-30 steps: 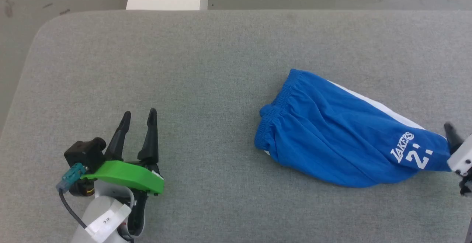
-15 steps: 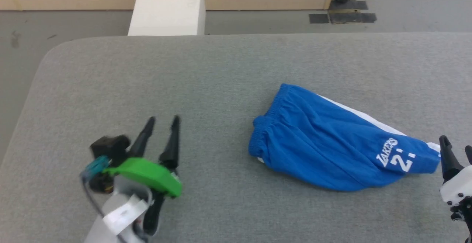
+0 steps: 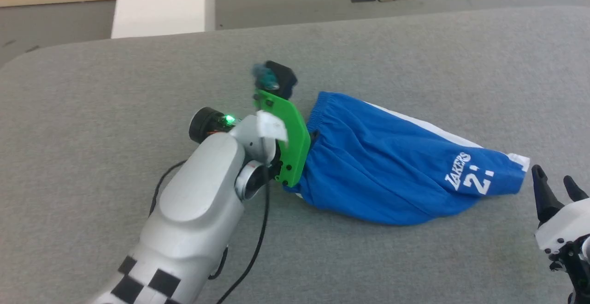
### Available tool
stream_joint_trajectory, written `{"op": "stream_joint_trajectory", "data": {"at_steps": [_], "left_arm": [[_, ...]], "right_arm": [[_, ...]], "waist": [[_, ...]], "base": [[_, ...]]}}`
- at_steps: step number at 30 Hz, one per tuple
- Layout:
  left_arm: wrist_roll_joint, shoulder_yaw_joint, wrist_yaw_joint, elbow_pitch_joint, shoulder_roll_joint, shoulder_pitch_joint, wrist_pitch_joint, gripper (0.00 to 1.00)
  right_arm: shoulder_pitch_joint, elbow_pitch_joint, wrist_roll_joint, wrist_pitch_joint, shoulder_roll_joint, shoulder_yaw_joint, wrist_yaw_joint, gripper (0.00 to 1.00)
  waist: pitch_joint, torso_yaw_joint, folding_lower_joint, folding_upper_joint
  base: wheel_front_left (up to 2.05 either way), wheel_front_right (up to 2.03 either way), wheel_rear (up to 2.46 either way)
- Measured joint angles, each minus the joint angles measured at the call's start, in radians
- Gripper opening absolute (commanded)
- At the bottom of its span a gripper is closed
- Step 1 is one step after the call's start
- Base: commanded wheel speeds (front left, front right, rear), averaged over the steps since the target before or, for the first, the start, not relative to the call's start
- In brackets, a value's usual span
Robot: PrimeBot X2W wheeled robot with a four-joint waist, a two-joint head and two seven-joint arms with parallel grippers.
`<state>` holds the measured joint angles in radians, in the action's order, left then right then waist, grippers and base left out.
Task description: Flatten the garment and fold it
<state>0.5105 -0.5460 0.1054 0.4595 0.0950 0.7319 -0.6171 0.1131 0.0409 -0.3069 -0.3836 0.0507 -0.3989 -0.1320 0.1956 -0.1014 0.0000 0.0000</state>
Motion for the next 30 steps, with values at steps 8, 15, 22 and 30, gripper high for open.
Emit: {"op": "stream_joint_trajectory", "data": {"at_steps": [8, 15, 22, 30], "left_arm": [[-0.061, -0.099, -0.003, 0.115, 0.043, 0.047, -0.246, 1.0], [-0.026, -0.09, -0.007, 0.107, 0.042, 0.031, -0.256, 0.0], [0.068, -0.005, -0.01, 0.07, 0.016, 0.009, -0.157, 0.0], [0.154, 0.141, -0.074, -0.007, 0.051, -0.024, -0.062, 0.0]], "right_arm": [[0.005, 0.025, -0.01, 0.032, 0.0, 0.012, 0.0, 1.0], [0.005, 0.038, -0.009, 0.041, 0.0, 0.005, 0.0, 1.0], [0.009, 0.041, 0.002, 0.041, 0.0, 0.003, 0.0, 1.0], [0.01, 0.041, 0.017, 0.03, 0.0, 0.005, 0.0, 1.0]], "waist": [[0.04, -0.054, 0.0, 0.0], [0.054, -0.054, 0.0, 0.0], [0.035, -0.006, 0.0, 0.0], [0.008, 0.069, 0.0, 0.0]], "base": [[0.0, 0.0, 0.0], [0.0, 0.0, 0.0], [0.0, 0.0, 0.0], [0.0, 0.0, 0.0]]}}
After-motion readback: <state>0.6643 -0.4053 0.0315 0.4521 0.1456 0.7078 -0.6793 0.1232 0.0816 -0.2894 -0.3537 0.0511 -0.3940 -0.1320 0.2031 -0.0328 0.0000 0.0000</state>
